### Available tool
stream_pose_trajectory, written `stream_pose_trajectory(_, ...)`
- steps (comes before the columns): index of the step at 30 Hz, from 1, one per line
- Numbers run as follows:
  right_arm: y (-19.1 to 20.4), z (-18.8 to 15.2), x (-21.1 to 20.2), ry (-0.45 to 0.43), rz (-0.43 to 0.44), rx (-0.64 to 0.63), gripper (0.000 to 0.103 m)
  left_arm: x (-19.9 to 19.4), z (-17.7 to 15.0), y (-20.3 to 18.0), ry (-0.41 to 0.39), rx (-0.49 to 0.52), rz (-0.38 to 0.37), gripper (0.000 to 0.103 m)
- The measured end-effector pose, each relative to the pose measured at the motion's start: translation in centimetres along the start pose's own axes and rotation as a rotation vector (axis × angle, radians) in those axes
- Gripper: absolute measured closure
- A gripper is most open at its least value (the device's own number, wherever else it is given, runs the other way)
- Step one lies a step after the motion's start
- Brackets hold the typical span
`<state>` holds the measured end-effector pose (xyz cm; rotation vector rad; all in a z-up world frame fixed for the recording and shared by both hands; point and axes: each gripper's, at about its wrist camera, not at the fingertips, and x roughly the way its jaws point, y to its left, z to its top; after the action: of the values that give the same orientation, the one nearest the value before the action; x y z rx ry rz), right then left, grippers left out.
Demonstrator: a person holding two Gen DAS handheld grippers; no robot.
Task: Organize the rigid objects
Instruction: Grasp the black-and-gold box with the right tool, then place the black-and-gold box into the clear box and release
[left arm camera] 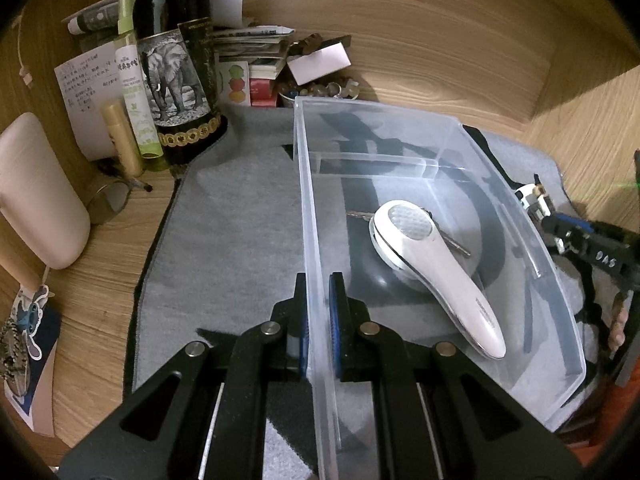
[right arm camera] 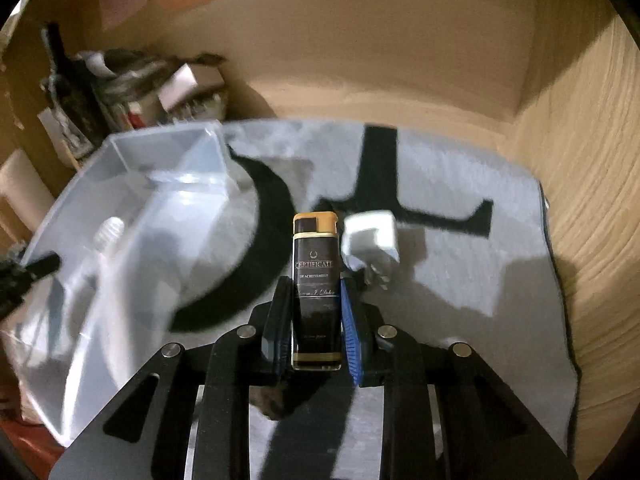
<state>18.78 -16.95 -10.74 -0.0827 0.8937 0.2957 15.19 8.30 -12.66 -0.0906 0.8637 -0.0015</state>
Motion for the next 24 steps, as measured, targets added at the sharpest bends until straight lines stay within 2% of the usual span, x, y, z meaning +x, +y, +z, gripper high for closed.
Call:
stream_pose_trajectory(3,1.3,1.0,-1.6,-0.059,0.022,-0.028,0.081,-0.3,0.0,0.2,-0.008,-0.002,-0.003,0.095)
stream_pose_trajectory(11,5.0,3.1,-3.4,-0.142,0.092,-0.099,0.082,-1.3,0.0,0.2,-0.041,-0.007,-0.012,0.096)
stream_pose_trajectory(18,7.7,4.0,-2.9,-0.141,0.134,-0.161,0.081,-1.4,0.1,0.3,-0.064,-0.01,-0.011,0.096)
stream_pose_trajectory(24,9.9,4.3,-1.0,-0.088,0.169,-0.205,0.081,-1.5,0.0,0.4,-0.066,-0.014,-0.025,0.096)
